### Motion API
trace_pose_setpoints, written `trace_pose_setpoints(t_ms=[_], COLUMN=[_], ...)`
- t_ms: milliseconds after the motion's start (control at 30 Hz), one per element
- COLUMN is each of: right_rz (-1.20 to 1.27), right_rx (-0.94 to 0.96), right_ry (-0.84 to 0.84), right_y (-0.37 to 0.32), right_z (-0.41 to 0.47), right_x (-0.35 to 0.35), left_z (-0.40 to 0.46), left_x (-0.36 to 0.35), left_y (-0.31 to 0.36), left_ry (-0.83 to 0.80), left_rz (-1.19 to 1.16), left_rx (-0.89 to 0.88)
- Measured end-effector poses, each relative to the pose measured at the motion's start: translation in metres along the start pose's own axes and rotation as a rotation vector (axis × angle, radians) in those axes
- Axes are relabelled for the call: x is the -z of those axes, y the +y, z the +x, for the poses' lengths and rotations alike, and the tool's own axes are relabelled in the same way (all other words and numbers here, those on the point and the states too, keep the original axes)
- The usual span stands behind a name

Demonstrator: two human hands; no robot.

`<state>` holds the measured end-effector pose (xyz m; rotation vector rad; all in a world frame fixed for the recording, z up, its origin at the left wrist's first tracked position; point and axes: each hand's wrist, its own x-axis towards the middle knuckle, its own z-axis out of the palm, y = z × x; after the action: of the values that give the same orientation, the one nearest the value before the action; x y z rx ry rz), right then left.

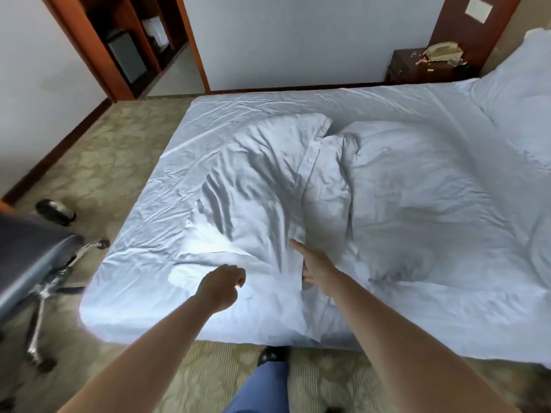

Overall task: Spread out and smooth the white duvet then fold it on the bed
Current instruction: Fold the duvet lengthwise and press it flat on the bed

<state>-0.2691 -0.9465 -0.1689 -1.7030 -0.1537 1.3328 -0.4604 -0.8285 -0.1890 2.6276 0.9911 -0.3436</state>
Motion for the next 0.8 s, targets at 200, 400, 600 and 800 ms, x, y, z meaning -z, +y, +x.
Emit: trace_pose_setpoints(t_ms=[200, 400, 600, 800], right_rz=[-0.134, -0.353, 0.193, 0.257], right_rx=[0.122, 0.193, 0.281, 0.161], right_ry=[0.067, 0.075, 0.357, 0.536], right_y=[-0.037, -0.049, -0.089, -0.106], right_z=[0.024, 0.055, 0.091, 0.107], right_x=[-0.04, -0.086, -0.109, -0.1], left_z=[0.012, 0.064, 0.132, 0.174], left_x=[0.013, 0.028, 0.021, 0.036], left_y=[-0.042, -0.081, -0.112, -0.124], left_ry=[0.116, -0.055, -0.049, 0.149], left_rz=[-0.168, 0.091, 0.146, 0.091], left_rx=[0.246, 0.117, 0.024, -0.185])
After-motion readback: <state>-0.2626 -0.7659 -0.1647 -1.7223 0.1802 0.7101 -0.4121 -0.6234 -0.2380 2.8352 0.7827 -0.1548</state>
